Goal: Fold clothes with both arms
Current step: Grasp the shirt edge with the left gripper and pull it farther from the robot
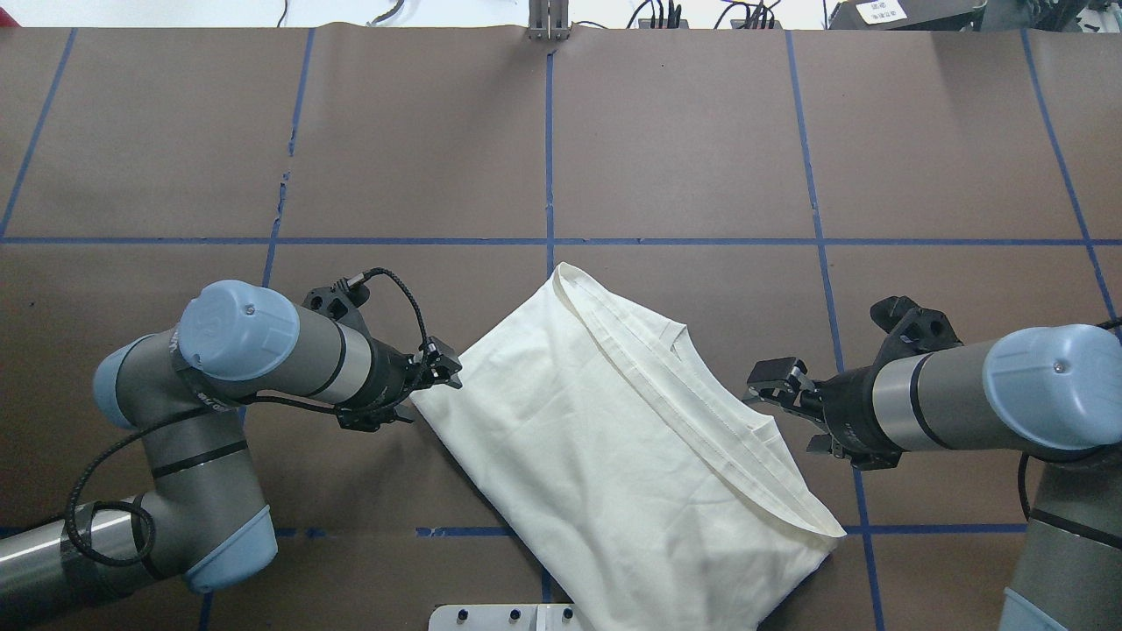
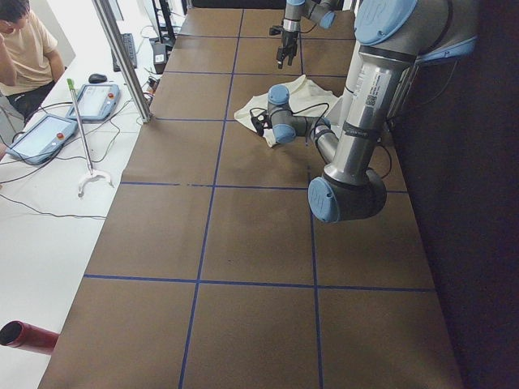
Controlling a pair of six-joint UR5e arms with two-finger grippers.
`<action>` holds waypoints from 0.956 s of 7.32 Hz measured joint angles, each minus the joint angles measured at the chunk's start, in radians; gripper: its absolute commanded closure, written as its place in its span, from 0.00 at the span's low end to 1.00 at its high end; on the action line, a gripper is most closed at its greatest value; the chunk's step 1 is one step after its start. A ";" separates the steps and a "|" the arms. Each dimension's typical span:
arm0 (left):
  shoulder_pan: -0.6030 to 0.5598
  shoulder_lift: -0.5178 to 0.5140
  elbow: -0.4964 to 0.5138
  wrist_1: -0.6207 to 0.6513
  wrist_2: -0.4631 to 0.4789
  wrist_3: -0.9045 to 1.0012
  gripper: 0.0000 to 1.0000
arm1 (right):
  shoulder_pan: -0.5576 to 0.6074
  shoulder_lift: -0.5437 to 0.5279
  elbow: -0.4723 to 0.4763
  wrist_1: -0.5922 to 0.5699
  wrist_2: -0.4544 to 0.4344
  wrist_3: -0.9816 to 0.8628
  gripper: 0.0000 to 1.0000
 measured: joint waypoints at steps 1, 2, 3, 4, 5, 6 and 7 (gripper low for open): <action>0.008 0.000 0.006 0.005 0.005 0.000 0.41 | 0.003 0.004 -0.006 0.000 0.000 -0.006 0.00; 0.013 0.002 0.013 0.007 0.007 0.001 0.47 | 0.003 0.005 -0.009 0.000 0.000 -0.008 0.00; 0.016 0.003 0.021 0.008 0.009 0.003 0.56 | 0.004 0.005 -0.010 0.000 0.000 -0.008 0.00; 0.016 0.004 0.027 0.008 0.010 0.004 0.76 | 0.004 0.006 -0.010 -0.001 0.000 -0.009 0.00; 0.017 0.006 0.030 0.008 0.011 0.004 0.93 | 0.004 0.006 -0.011 -0.001 0.000 -0.009 0.00; 0.017 0.007 0.031 0.009 0.011 0.005 1.00 | 0.003 0.007 -0.013 -0.001 0.000 -0.009 0.00; 0.017 0.009 0.031 0.014 0.015 0.007 1.00 | 0.002 0.008 -0.014 -0.001 0.000 -0.009 0.00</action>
